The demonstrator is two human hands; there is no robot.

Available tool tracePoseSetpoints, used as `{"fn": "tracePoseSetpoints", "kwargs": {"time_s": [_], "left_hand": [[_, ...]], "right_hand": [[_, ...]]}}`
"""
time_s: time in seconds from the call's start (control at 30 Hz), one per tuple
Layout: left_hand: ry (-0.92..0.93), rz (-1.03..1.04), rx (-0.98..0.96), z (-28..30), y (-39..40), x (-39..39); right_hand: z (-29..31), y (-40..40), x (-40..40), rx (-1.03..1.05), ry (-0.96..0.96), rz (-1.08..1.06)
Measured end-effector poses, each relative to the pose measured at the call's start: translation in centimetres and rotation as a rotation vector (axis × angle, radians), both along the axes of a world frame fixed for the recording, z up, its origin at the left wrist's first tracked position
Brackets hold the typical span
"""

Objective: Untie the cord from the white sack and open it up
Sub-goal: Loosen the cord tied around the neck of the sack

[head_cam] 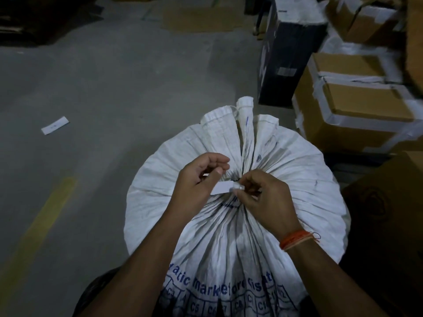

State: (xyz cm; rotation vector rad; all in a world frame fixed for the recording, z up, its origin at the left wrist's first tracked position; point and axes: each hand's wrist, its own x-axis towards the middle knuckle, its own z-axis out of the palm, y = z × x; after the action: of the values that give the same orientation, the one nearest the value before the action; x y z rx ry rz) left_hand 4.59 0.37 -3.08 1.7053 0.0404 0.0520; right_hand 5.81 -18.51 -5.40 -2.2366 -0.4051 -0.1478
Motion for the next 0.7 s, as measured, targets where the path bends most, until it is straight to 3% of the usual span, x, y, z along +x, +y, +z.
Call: {"fn": "tracePoseSetpoints", "kwargs": {"time_s": [0.33, 0.7], "left_hand": [[0.103, -0.159, 0.095, -1.4, 0.9, 0.5], [-0.061, -0.272, 0.545, -3.0, 0.2, 0.7]], "right_hand": [[0.3, -1.2, 0.4, 0.145, 0.159, 0.030], [0.1, -2.8, 1.0, 0.116, 0.194, 0.177]]}}
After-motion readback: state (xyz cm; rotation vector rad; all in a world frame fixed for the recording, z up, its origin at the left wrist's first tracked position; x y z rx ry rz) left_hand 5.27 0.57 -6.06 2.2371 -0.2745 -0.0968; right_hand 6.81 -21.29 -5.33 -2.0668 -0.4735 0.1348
